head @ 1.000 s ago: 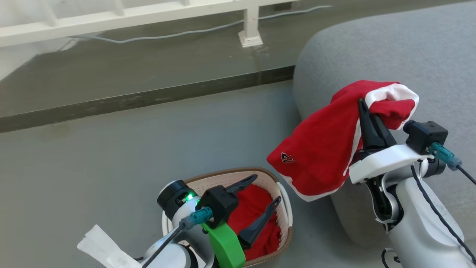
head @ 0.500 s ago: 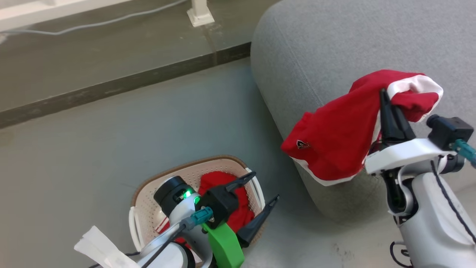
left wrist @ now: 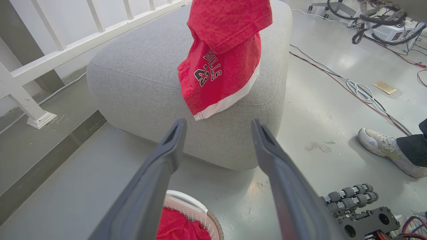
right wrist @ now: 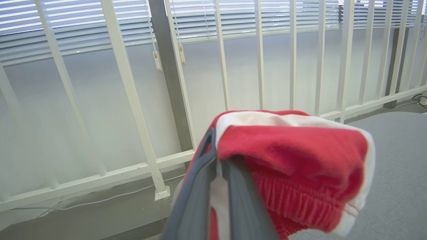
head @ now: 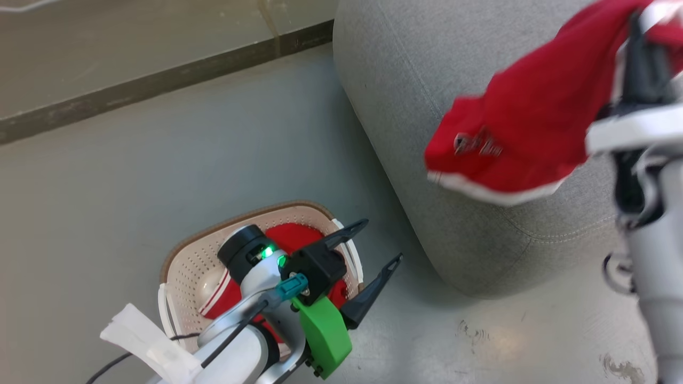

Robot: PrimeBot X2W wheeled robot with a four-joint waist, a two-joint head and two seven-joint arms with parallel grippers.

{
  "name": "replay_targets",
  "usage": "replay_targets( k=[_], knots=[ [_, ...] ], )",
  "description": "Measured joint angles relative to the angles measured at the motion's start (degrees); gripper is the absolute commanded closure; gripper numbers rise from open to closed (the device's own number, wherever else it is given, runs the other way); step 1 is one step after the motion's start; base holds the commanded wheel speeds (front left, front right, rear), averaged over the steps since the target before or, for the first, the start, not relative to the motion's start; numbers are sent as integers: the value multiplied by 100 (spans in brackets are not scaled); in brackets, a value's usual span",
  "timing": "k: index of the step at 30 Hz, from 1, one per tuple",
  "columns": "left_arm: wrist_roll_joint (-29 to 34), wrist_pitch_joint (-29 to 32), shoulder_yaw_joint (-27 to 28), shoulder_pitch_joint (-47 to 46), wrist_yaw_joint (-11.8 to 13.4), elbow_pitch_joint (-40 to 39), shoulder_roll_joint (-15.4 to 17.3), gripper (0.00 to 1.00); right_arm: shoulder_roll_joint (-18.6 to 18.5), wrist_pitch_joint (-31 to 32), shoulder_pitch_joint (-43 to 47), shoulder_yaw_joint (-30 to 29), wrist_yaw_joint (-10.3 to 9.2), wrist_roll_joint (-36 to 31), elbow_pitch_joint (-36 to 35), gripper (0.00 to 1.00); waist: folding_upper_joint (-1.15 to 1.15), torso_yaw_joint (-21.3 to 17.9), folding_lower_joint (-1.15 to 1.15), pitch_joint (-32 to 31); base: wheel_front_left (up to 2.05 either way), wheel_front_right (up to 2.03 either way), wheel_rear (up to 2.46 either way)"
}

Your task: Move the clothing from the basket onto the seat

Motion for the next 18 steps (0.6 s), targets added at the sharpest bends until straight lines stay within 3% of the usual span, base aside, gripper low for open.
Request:
replay_targets(
  k=[18],
  knots=[
    [-2,200,-74,-350,-49,-176,-116,0,-789,-10,-1786,-792,-108,160,1037,100,0,429,0,547,0,0,0]
  ],
)
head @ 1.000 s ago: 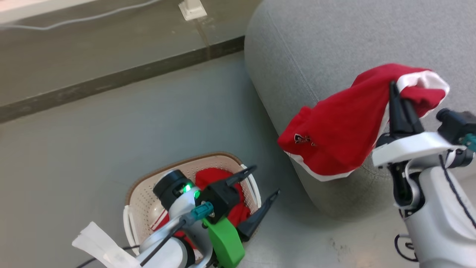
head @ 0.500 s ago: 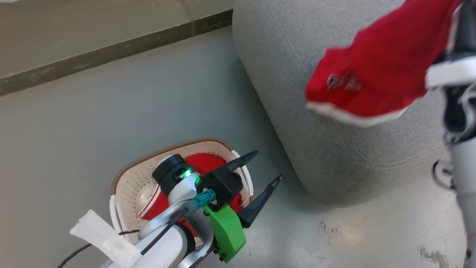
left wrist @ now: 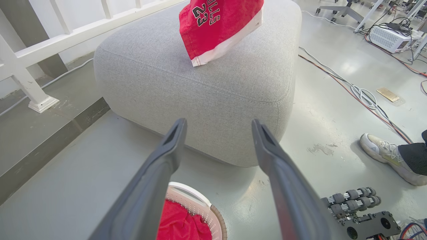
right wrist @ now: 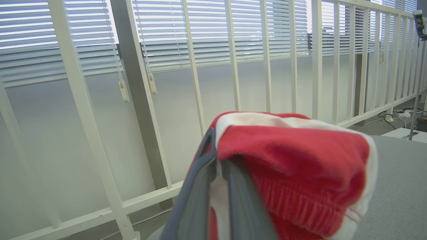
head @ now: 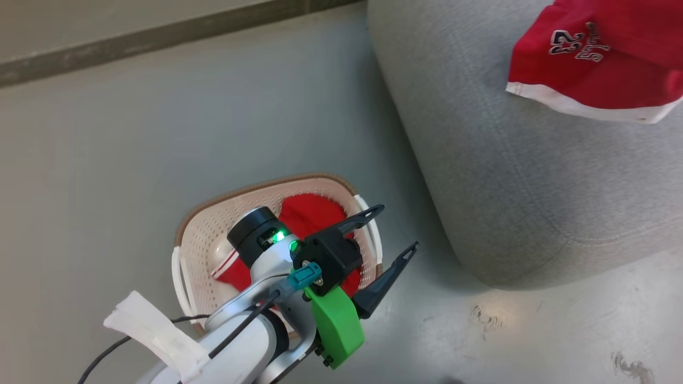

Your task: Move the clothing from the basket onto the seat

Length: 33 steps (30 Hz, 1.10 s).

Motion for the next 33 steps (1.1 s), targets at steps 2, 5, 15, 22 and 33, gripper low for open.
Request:
replay_targets(
  k=[2,5,15,22,33],
  knots=[
    [5,44,-10,-36,0,-24,0,0,-82,27,-71,-75,-24,8,143,100,0,65,0,93,0,0,0],
    [12,98,-25,-80,-1,-73,3,0,-159,38,-168,-152,-71,41,339,100,0,160,0,249,0,0,0],
    [111,201,-5,-350,-8,-203,45,0,-183,36,-347,-223,-119,75,1062,100,0,420,0,894,0,0,0],
    [111,194,5,-432,-49,-157,134,0,67,36,-329,-311,-169,265,1829,100,0,479,1,1153,0,0,0],
    [68,13,8,-433,-57,30,129,0,122,34,-344,-391,-209,390,2339,0,0,457,0,1073,0,0,0]
  ],
)
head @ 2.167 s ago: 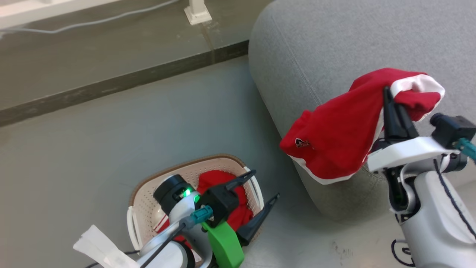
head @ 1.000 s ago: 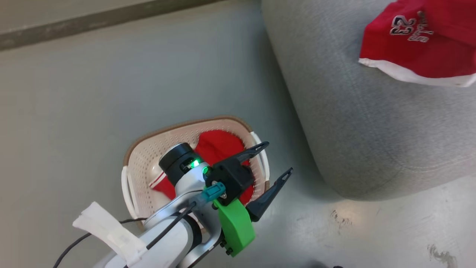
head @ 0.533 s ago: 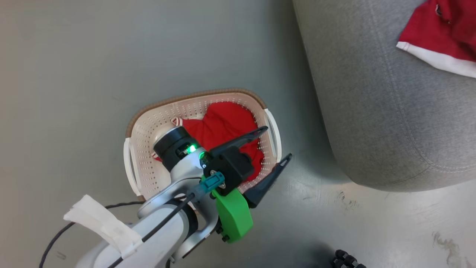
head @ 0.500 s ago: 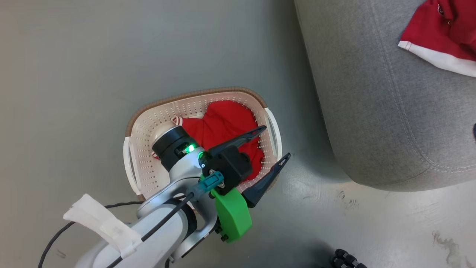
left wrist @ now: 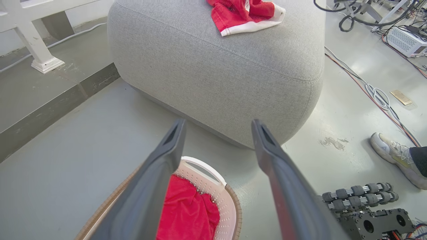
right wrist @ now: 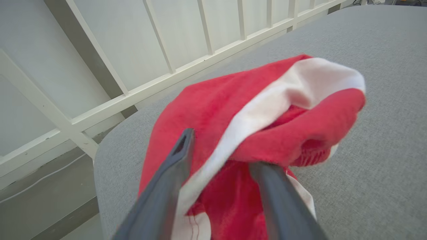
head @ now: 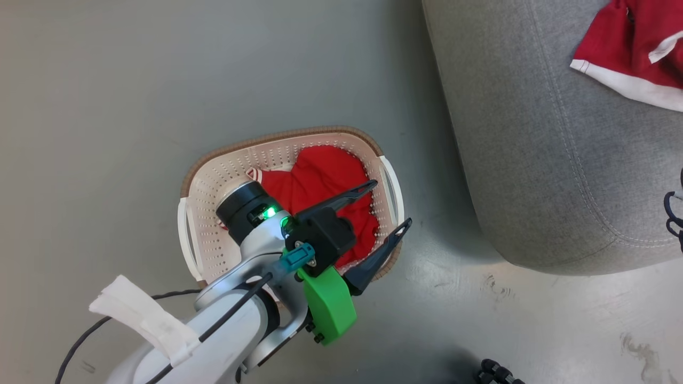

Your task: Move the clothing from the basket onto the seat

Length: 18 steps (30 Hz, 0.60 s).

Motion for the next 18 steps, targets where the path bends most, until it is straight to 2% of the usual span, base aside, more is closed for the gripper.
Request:
replay_targets(
  k=[2,8,18],
  knots=[
    [-18,-88,2,0,-1,64,-4,0,-1,-2,0,102,103,-44,77,0,0,2,0,-86,0,0,0],
    [-22,-291,38,1,-2,316,-19,0,15,-15,154,289,202,-244,270,0,0,23,0,-328,0,0,0],
    [-172,-642,232,191,66,737,-118,0,336,-16,901,410,505,-305,498,0,0,101,-1,-919,0,0,0]
  ],
)
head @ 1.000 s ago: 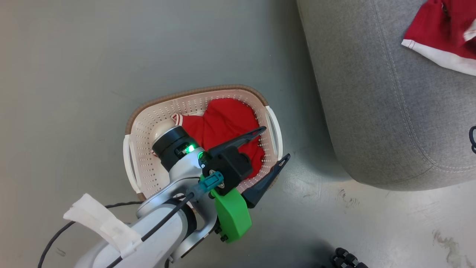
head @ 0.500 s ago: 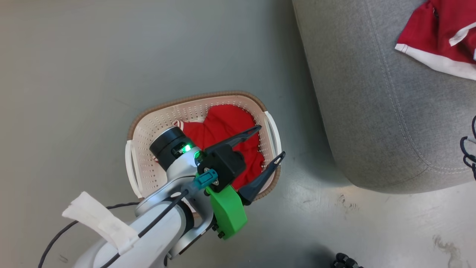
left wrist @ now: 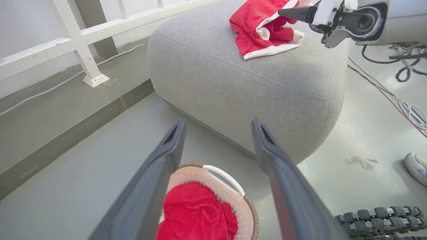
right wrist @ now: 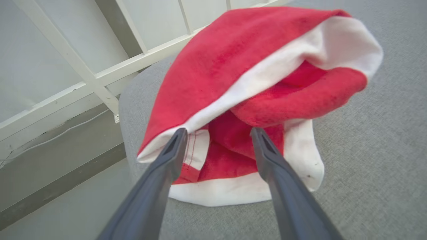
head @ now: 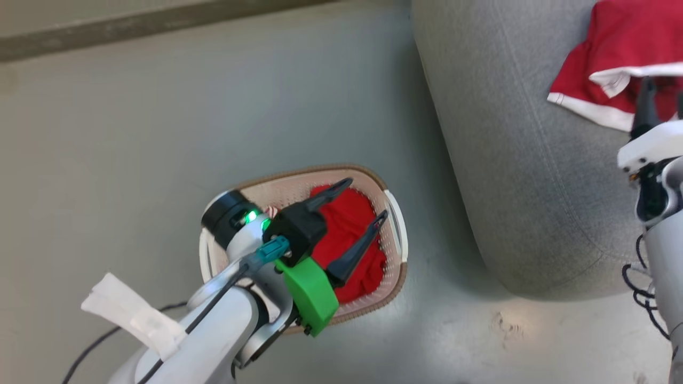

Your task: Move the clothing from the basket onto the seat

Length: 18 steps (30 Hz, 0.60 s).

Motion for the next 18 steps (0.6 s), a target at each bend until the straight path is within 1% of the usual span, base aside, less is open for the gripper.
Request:
replay_targets(
  k=[3,7,9,14,15,18],
  knots=[
    [-22,-62,57,150,69,99,-2,0,40,0,115,-7,49,-19,-234,0,0,34,0,-204,0,0,0],
    [-210,-159,209,332,225,205,-10,0,58,-4,282,-32,118,-89,-632,0,0,100,0,-467,0,0,0],
    [-252,-218,323,436,334,265,-12,0,122,-8,404,-9,168,-148,-831,0,0,142,0,-592,0,0,0],
    [-343,-387,613,683,622,392,-8,0,345,-8,732,112,214,-352,-1329,0,0,266,0,-886,0,0,0],
    [-349,-412,678,733,679,409,-11,0,375,-9,809,126,244,-392,-1474,0,0,293,0,-944,0,0,0],
    [-498,-517,843,883,860,432,-21,0,387,-9,1005,151,246,-479,-1800,0,0,382,0,-1106,0,0,0]
  ],
)
